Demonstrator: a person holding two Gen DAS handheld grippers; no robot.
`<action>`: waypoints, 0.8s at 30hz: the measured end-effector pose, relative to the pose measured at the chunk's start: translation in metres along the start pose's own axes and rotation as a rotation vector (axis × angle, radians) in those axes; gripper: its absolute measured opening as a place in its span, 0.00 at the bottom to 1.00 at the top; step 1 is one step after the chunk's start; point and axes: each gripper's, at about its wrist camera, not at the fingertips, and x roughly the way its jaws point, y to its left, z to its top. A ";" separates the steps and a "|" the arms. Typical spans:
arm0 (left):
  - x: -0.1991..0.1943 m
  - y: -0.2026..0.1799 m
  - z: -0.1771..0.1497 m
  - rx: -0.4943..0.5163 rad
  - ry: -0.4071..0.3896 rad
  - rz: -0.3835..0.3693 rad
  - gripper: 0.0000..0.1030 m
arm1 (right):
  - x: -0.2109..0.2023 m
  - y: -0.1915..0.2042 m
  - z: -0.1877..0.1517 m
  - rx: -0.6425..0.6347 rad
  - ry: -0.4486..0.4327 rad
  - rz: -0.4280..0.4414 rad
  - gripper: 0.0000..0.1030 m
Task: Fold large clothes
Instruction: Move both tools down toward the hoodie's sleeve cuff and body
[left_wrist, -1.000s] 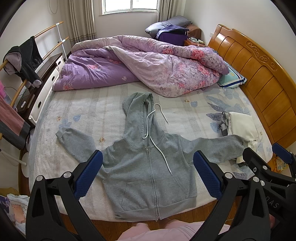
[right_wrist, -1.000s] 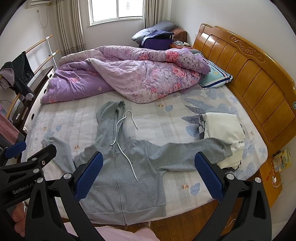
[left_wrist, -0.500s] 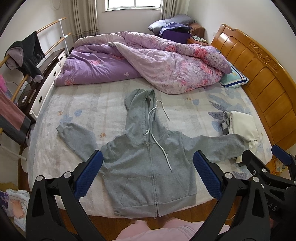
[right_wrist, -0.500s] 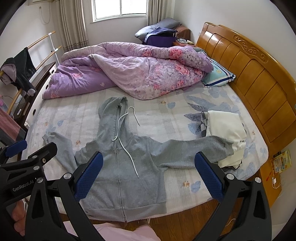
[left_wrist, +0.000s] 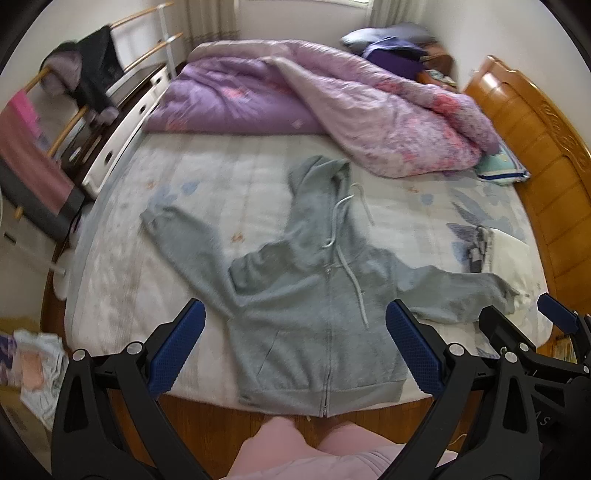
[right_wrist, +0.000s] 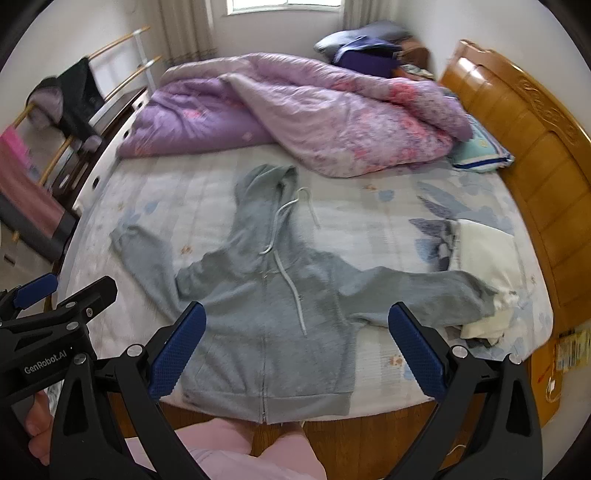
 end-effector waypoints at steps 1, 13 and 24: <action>0.002 0.007 -0.001 -0.019 0.014 0.009 0.95 | 0.005 0.007 0.002 -0.017 0.018 0.013 0.93; 0.056 0.088 -0.002 -0.211 0.179 0.081 0.95 | 0.077 0.081 0.021 -0.156 0.205 0.132 0.93; 0.183 0.172 0.015 -0.386 0.268 0.017 0.95 | 0.196 0.140 0.034 -0.132 0.452 0.191 0.93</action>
